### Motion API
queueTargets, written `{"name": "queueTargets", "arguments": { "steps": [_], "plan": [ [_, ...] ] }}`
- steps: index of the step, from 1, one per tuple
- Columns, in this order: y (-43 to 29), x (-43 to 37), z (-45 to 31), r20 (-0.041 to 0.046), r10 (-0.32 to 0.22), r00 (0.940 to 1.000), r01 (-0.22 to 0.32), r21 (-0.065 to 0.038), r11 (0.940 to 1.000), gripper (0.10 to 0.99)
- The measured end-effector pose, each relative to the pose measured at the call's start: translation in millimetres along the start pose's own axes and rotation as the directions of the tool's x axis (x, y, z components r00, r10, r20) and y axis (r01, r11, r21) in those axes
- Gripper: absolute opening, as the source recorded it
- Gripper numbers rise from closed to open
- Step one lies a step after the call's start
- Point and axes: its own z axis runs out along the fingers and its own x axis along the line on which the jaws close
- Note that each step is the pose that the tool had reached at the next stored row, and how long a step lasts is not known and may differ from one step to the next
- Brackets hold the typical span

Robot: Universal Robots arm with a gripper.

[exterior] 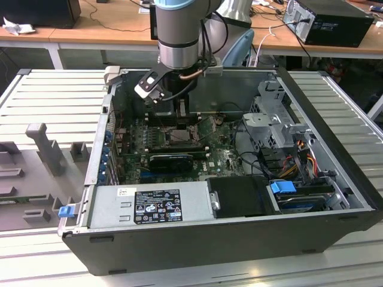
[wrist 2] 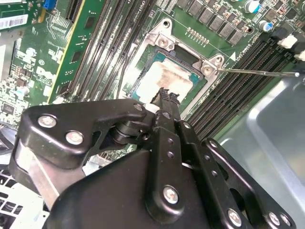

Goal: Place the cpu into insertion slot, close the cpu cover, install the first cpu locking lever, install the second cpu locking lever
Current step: 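Close the cpu cover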

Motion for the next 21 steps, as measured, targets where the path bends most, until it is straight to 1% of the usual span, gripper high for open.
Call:
{"name": "queueTargets", "arguments": {
  "steps": [5,7,14,16,17,21],
  "plan": [
    [1.1,-0.1,0.2,0.0005,0.0,1.0,0.0,0.0,1.0,0.106],
    [9.5,-0.2,1.2,0.0013,0.0,1.0,0.0,0.002,1.0,0.106],
    [11.2,-0.3,-1.7,0.001,0.0,1.0,0.0,0.002,1.0,0.106],
    [17.7,-0.3,-1.4,0.0012,0.0,1.0,0.0,0.002,1.0,0.106],
    [19.0,-0.4,-1.3,0.0012,0.0,1.0,0.0,0.002,1.0,0.106],
    [19.6,-0.4,-3.2,0.0013,0.0,1.0,0.0,0.002,1.0,0.106]
  ]
}}
